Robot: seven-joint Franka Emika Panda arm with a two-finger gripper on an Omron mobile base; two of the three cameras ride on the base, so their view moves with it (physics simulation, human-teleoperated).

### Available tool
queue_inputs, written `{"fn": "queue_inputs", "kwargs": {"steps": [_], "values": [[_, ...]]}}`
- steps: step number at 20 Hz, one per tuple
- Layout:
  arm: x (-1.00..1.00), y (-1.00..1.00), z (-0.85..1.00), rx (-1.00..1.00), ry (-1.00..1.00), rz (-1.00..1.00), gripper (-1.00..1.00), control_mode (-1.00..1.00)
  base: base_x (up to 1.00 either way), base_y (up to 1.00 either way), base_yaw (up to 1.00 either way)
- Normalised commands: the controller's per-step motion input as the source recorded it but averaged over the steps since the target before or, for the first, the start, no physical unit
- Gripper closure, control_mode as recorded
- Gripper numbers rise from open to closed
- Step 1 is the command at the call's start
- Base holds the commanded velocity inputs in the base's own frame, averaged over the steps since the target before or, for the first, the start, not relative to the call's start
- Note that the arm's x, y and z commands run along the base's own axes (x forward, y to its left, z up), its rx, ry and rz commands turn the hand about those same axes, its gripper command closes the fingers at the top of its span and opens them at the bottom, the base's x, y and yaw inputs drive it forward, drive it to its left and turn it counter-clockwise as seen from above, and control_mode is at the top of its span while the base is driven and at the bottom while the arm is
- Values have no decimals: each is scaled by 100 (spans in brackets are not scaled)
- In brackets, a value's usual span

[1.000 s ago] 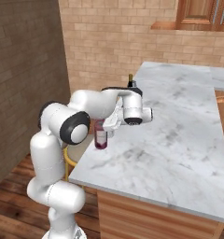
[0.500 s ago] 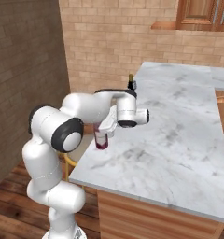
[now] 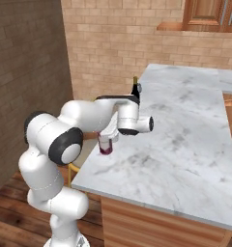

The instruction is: There is a wine glass and glass cup on the dining counter. Place the wine bottle next to the wine glass and the juice bottle next to the glass cup.

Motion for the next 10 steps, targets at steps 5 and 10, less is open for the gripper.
{"fn": "queue_inputs", "kwargs": {"steps": [5,10], "values": [[-1,-27,-9,0,0,-5,-100,-100,0,0,0],[-1,-30,0,0,0,-5,-100,-100,0,0,0]]}}
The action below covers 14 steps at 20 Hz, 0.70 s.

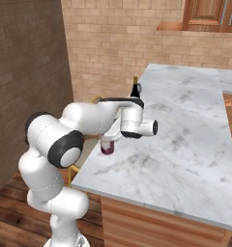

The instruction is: There is a wine glass and glass cup on the dining counter. Place the wine bottle next to the wine glass and the juice bottle next to the glass cup.

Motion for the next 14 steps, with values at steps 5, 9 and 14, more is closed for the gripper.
{"fn": "queue_inputs", "kwargs": {"steps": [5,9,14], "values": [[-3,-31,4,0,0,-8,-100,-100,0,0,0],[-16,-27,12,2,0,-6,-100,-100,0,0,0],[-27,-37,22,4,0,-9,-100,-100,0,0,0]]}}
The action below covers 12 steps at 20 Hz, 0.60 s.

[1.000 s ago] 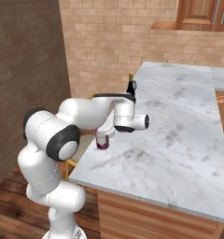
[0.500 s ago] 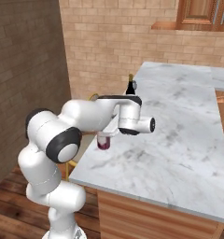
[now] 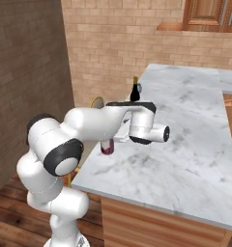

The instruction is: There is a wine glass and glass cup on the dining counter. Place the wine bottle next to the wine glass and the juice bottle next to the glass cup.

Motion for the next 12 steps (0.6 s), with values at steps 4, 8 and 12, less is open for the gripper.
{"fn": "queue_inputs", "kwargs": {"steps": [4,8,12], "values": [[-45,-27,34,0,4,-15,-100,-100,0,0,0],[-45,-16,43,0,27,-17,-100,-100,0,0,0],[-49,-10,40,0,28,-16,-100,-100,0,0,0]]}}
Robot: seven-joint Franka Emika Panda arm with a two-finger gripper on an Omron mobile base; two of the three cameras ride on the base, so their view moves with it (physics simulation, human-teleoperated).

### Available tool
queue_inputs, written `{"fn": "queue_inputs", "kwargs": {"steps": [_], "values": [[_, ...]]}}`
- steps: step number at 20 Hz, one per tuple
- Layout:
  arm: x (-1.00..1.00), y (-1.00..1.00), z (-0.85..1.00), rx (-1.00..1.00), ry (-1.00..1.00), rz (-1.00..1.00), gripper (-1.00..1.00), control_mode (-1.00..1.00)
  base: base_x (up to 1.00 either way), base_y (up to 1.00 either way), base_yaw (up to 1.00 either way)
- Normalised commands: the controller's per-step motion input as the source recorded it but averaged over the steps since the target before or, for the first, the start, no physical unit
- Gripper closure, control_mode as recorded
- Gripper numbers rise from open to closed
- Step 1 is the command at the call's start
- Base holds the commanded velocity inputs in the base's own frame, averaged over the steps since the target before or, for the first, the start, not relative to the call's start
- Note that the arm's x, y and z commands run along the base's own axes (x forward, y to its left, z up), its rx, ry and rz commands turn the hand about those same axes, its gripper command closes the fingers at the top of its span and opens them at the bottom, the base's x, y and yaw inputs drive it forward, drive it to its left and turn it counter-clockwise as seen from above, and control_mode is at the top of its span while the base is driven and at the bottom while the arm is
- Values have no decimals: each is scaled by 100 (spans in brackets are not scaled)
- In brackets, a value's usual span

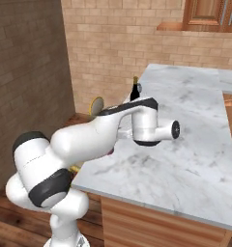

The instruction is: There is a wine glass and glass cup on the dining counter. Place the wine bottle next to the wine glass and the juice bottle next to the glass cup.

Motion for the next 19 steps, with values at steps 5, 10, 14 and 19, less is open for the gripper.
{"fn": "queue_inputs", "kwargs": {"steps": [5,10,14,19], "values": [[-45,-1,34,-4,32,-17,-100,-100,0,0,0],[-59,0,14,-8,18,-21,-100,-100,0,0,0],[-65,0,7,-17,6,-22,-100,-100,0,0,0],[-63,1,4,-28,1,-23,-100,-100,0,0,0]]}}
